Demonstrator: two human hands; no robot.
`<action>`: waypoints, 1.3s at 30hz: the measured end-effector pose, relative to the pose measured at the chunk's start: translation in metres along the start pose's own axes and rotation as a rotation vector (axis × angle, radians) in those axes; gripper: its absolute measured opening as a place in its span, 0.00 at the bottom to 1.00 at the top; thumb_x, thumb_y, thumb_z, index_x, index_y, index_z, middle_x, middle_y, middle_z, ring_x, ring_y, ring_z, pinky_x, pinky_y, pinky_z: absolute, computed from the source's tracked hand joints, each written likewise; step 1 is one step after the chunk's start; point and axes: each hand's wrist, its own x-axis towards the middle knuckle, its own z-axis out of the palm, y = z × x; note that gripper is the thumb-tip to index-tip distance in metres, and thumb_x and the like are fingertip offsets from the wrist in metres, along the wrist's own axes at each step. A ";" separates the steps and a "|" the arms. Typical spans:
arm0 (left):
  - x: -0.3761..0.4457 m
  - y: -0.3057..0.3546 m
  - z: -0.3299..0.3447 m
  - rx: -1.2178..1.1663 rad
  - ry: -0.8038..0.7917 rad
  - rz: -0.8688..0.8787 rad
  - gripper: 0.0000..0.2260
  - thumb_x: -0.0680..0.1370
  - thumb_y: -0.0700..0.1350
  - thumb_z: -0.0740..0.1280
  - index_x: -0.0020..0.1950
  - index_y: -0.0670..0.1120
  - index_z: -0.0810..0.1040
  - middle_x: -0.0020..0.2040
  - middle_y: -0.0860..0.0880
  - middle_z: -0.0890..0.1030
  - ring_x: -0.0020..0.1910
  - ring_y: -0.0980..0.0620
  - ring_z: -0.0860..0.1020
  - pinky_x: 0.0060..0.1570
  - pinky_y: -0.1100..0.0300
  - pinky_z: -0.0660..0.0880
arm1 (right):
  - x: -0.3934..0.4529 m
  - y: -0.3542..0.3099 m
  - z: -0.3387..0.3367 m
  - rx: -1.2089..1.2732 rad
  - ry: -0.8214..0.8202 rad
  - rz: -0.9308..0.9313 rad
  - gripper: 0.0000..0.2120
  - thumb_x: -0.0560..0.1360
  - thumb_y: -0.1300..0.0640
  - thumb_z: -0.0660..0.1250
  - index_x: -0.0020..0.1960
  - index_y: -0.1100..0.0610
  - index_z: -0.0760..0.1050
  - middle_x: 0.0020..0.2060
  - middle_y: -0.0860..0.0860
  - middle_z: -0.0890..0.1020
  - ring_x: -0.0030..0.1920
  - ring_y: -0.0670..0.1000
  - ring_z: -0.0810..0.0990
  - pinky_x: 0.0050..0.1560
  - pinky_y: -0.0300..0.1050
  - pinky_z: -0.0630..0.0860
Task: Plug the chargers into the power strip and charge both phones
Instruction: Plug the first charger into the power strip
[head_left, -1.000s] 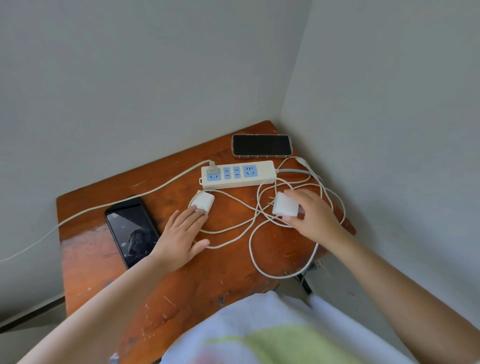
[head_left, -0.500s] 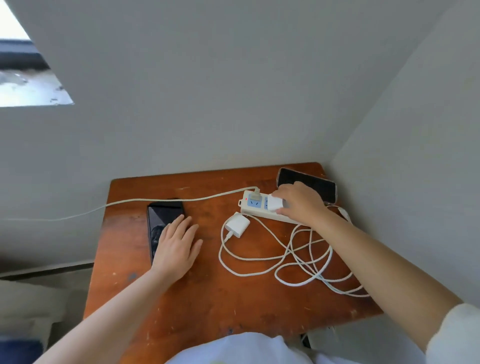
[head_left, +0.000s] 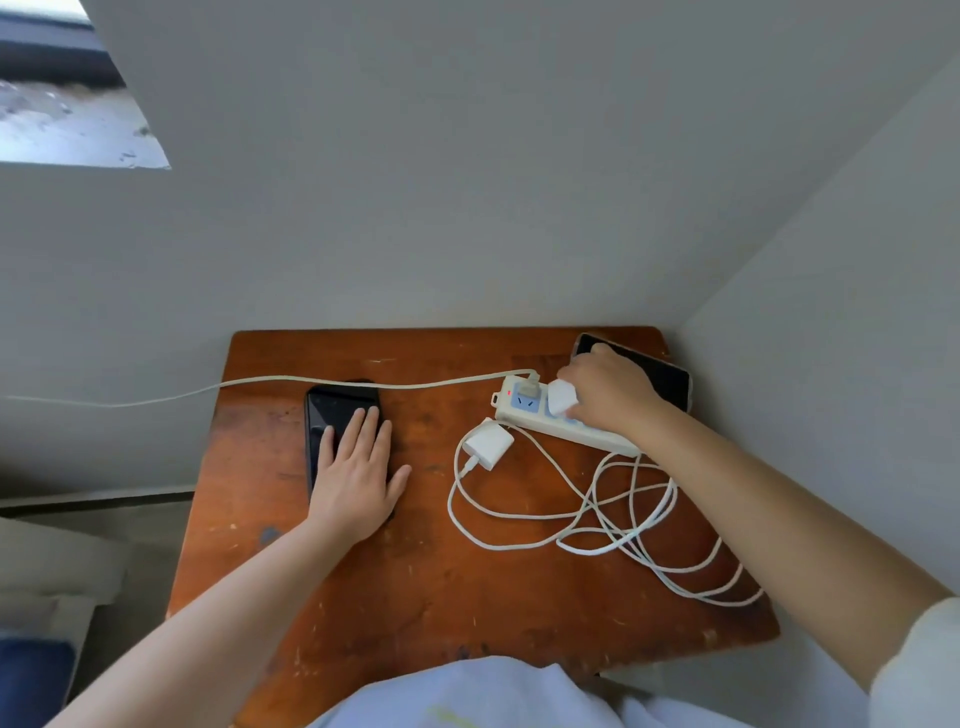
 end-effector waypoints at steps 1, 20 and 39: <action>0.000 0.000 0.000 0.001 -0.002 -0.002 0.28 0.79 0.58 0.47 0.74 0.46 0.47 0.76 0.46 0.47 0.74 0.48 0.41 0.70 0.50 0.34 | 0.001 -0.004 -0.002 -0.015 -0.012 0.005 0.15 0.72 0.55 0.68 0.57 0.58 0.74 0.54 0.55 0.78 0.57 0.54 0.71 0.47 0.45 0.73; 0.010 -0.006 -0.003 0.012 0.010 0.018 0.29 0.78 0.59 0.46 0.74 0.45 0.47 0.76 0.45 0.47 0.74 0.48 0.41 0.70 0.49 0.35 | -0.007 0.003 0.014 -0.028 0.033 -0.085 0.19 0.74 0.57 0.67 0.63 0.61 0.70 0.66 0.56 0.69 0.61 0.54 0.70 0.57 0.44 0.72; 0.007 -0.006 -0.015 -0.056 0.015 0.025 0.36 0.77 0.59 0.35 0.58 0.39 0.76 0.60 0.39 0.77 0.62 0.41 0.74 0.60 0.39 0.65 | -0.005 -0.010 0.001 -0.335 0.090 -0.336 0.26 0.43 0.56 0.84 0.37 0.60 0.79 0.34 0.57 0.84 0.33 0.55 0.82 0.35 0.49 0.81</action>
